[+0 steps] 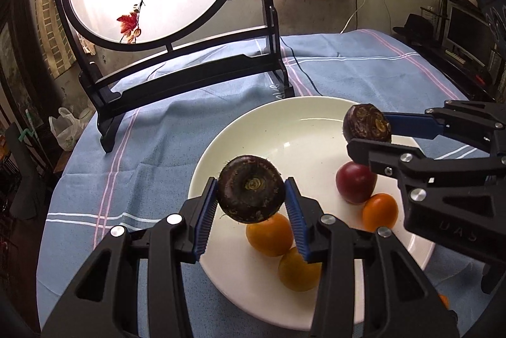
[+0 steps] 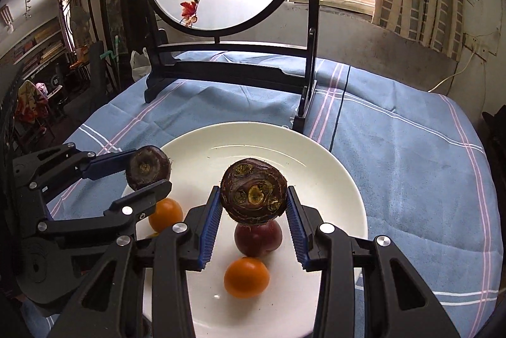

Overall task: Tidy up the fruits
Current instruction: 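Lower both brown fruits into the white plate and open both tools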

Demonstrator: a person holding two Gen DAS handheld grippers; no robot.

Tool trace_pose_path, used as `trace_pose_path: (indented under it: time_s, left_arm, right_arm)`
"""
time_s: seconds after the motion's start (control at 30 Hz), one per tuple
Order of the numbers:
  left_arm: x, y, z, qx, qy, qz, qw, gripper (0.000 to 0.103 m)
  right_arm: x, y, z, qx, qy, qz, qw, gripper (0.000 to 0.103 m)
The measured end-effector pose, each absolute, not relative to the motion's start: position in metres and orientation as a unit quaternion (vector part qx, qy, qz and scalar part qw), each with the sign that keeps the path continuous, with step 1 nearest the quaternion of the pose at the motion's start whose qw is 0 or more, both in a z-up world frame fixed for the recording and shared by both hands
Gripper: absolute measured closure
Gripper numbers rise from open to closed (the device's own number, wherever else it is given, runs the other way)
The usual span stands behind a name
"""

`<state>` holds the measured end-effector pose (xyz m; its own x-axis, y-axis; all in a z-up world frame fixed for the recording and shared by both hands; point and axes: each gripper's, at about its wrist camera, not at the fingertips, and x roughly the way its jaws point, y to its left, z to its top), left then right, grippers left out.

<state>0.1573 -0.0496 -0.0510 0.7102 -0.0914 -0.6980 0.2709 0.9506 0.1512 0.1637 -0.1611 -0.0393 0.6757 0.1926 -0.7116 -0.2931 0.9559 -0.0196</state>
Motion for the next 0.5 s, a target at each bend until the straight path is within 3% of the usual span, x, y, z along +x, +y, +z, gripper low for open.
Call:
trace_pose_path:
  time_s: [0.13, 0.3, 0.5]
  left_arm:
    - [0.166, -0.049, -0.057, 0.117, 0.378, -0.097, 0.913, 0.059]
    - [0.165, -0.046, -0.052, 0.114, 0.365, -0.091, 0.92, 0.04]
    - [0.148, -0.032, -0.036, 0.104, 0.349, -0.091, 0.927, 0.038]
  right_arm:
    - [0.176, -0.16, -0.049, -0.065, 0.395, 0.125, 0.908, 0.062]
    - [0.177, -0.167, -0.049, -0.048, 0.395, 0.124, 0.909, 0.059]
    - [0.147, -0.176, -0.026, -0.059, 0.376, 0.133, 0.915, 0.058]
